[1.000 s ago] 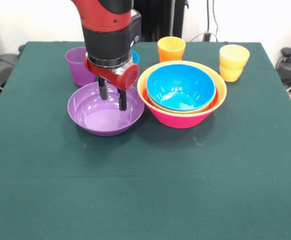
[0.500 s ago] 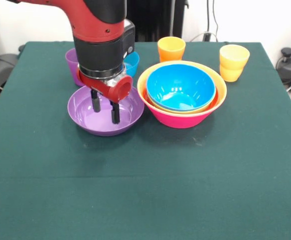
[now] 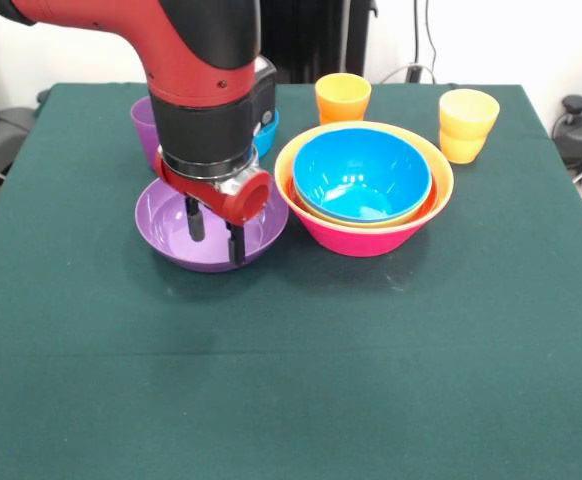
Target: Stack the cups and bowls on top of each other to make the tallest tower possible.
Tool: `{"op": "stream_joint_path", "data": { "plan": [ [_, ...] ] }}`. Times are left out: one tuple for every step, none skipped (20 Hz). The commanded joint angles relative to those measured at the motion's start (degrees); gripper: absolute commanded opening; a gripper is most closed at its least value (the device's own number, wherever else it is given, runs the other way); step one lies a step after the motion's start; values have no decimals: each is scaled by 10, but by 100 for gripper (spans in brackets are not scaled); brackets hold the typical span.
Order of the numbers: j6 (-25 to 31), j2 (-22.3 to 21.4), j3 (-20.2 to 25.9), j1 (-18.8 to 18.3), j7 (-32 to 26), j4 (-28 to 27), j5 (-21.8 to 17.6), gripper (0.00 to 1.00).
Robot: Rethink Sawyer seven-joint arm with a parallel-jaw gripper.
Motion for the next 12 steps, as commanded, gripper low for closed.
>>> {"op": "stream_joint_path", "data": {
  "plan": [
    [30,27,33,21,-36,-25,-16,100],
    [26,30,33,21,-36,-25,-16,100],
    [23,33,32,22,-36,-27,-17,100],
    [21,36,32,23,-37,-28,-18,100],
    [19,41,31,24,-35,-30,-18,100],
    [9,46,30,26,-28,-24,-18,100],
    [-3,49,29,27,-25,-18,-20,100],
    [-15,53,28,27,-21,-12,-22,100],
    [-21,58,30,25,-18,-6,-19,100],
    [-32,64,28,26,-16,-5,-22,100],
    [-39,67,27,26,-15,-2,-24,100],
    [-45,70,27,25,-14,-1,-25,100]
  ]
}}
